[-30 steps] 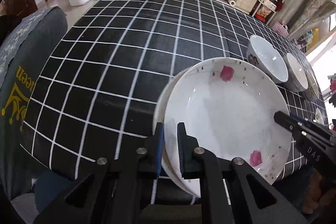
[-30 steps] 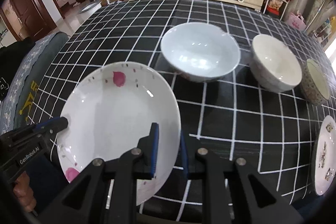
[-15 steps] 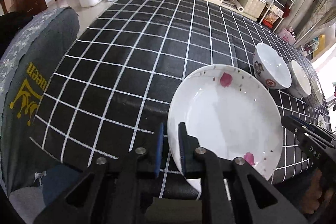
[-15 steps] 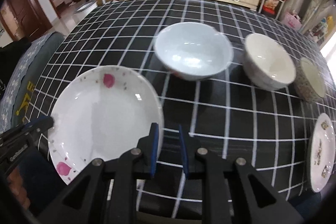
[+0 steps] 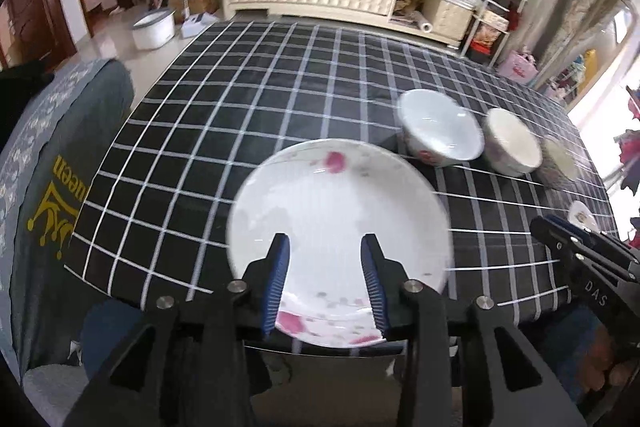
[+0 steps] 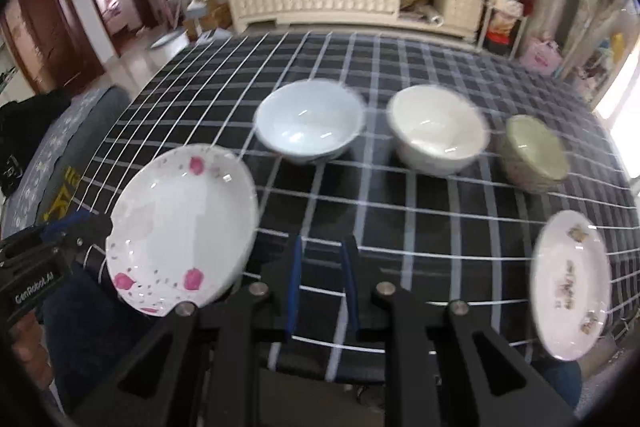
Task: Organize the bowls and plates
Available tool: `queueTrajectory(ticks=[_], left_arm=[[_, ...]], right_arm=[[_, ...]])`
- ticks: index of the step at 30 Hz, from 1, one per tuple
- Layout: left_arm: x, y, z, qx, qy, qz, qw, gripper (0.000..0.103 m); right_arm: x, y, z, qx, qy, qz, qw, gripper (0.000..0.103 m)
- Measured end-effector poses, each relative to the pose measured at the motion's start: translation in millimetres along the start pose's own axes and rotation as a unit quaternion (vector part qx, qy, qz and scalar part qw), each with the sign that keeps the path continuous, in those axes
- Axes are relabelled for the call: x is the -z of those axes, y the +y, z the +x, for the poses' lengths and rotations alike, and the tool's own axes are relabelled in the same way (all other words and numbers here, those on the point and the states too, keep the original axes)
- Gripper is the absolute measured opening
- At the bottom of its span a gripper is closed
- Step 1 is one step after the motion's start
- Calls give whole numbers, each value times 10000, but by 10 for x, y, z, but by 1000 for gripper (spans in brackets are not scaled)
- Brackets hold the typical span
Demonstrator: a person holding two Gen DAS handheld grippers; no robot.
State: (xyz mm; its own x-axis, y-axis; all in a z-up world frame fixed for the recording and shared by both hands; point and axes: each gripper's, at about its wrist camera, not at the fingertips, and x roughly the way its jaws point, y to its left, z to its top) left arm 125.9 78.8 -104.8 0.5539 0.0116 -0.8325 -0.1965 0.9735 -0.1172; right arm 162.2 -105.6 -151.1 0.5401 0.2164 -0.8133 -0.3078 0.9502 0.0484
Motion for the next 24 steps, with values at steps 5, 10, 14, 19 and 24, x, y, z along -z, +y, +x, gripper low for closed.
queueTrajectory(ticks=[5,10,14,19,24], left_arm=[[-21,-465,-132,197,-149,307,9992,35],[-3,-986,-182,451,-218,713,9962,38],[19,-1429,-165,652,-192,1048,9922,39],[31,-1915,-93,856,-68,1370,9868,40],[2,-2339,-43,1054,35,1557,9822,45]], right_arm=[[45,-309,-265,399,-205,45,9990,24],[158,-700,-418,349,-95,325,9988,24],[271,-994,-576,808,-259,444,9954,42],[326,-1371,-723,1051,-286,822,9906,57],[349,-1774,-803,1012,-182,1180,9877,58]])
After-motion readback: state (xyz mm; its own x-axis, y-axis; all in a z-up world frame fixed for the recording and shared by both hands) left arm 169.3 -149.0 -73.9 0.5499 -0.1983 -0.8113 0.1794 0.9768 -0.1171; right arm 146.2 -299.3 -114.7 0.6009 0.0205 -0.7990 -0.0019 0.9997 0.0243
